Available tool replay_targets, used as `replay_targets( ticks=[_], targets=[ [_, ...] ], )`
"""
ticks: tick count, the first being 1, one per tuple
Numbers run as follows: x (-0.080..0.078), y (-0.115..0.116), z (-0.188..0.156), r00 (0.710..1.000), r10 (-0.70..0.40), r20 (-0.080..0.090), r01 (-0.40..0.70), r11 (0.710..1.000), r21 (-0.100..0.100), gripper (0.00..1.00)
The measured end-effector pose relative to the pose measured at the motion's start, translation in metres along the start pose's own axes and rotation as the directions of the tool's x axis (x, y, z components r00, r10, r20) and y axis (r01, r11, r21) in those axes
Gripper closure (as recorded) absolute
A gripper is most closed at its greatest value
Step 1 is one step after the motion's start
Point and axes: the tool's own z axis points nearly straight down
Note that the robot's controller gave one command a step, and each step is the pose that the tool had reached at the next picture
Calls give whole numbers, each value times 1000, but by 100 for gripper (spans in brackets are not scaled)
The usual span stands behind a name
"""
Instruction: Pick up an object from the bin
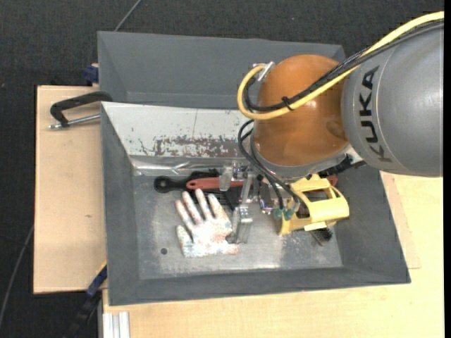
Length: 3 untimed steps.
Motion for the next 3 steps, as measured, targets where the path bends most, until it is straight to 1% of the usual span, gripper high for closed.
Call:
replay_targets(
  ticks=[1, 2, 3],
  targets=[
    [-2, -1, -4, 1000, 3, 9, -3, 1000, -2, 0],
    [-2, -13, 74, 1000, 10, 9, -10, 1000, -2, 0],
    [-2, -24, 165, 1000, 29, 3, -29, 1000, -2, 0]
  ],
)
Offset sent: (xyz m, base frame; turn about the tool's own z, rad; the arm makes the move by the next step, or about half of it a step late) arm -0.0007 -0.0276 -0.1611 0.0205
